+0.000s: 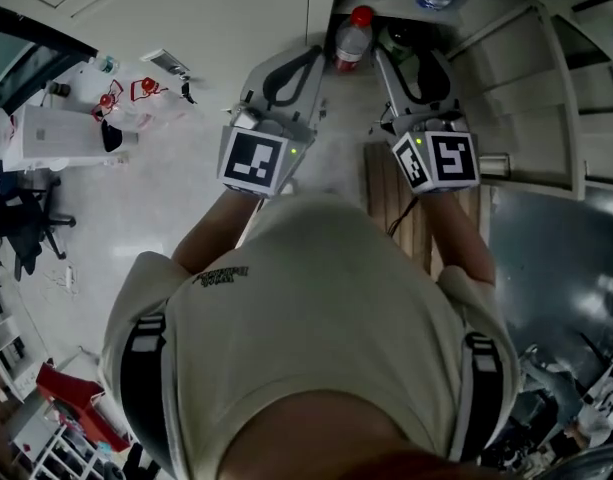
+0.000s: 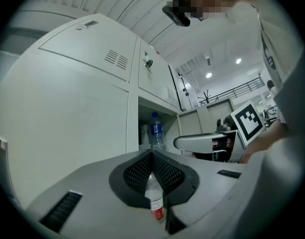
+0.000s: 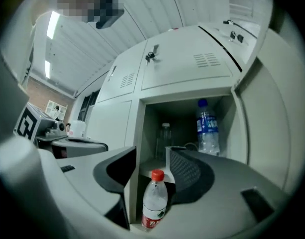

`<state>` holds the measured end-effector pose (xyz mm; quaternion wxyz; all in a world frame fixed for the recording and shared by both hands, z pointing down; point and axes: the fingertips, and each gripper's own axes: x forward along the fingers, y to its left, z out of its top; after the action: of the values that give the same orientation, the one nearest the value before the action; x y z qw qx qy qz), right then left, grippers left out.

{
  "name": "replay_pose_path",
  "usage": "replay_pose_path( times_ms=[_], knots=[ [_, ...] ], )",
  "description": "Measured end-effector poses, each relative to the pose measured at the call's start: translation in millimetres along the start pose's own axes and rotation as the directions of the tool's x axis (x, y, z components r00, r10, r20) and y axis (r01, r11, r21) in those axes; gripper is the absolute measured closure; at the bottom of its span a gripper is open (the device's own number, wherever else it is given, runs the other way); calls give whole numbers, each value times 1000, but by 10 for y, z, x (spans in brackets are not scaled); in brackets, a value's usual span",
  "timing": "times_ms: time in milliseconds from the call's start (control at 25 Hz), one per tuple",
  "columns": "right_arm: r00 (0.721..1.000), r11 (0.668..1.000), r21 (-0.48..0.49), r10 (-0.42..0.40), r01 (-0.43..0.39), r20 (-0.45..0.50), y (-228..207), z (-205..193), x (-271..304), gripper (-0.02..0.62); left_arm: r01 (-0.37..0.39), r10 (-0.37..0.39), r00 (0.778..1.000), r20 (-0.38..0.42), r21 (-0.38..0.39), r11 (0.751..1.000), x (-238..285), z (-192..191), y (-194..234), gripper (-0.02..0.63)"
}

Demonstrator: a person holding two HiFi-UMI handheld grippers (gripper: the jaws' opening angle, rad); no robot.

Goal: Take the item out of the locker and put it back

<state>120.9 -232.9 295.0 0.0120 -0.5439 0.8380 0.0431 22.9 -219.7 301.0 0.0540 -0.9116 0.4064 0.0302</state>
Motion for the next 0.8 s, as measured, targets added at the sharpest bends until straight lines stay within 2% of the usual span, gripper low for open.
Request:
replay_pose_path(
  times_ms=[40,200,280,400,520,800],
  knots=[
    [1000,1000,4,0,0,9,3,63,-54,392,9,-9,1000,15,-2,1000,-21,75,-24,594],
    [1000,998,61,14,-16,19,38,207,-216,404,39,-39,998,48,11,999,-100,266,-122,594],
    [999,997,74,26,-27,21,87,252,-284,456,50,-52,997,53,24,998,-134,307,-161,594],
    [999,997,64,45,-46,24,175,299,-366,459,59,-61,997,55,28,998,-179,331,-196,594],
    [998,997,56,49,-51,31,239,319,-443,582,63,-64,996,62,18,998,-217,343,-214,594],
    [996,994,70,84,-83,-7,414,172,-501,590,68,-69,997,37,21,997,-284,206,-279,594]
  ],
)
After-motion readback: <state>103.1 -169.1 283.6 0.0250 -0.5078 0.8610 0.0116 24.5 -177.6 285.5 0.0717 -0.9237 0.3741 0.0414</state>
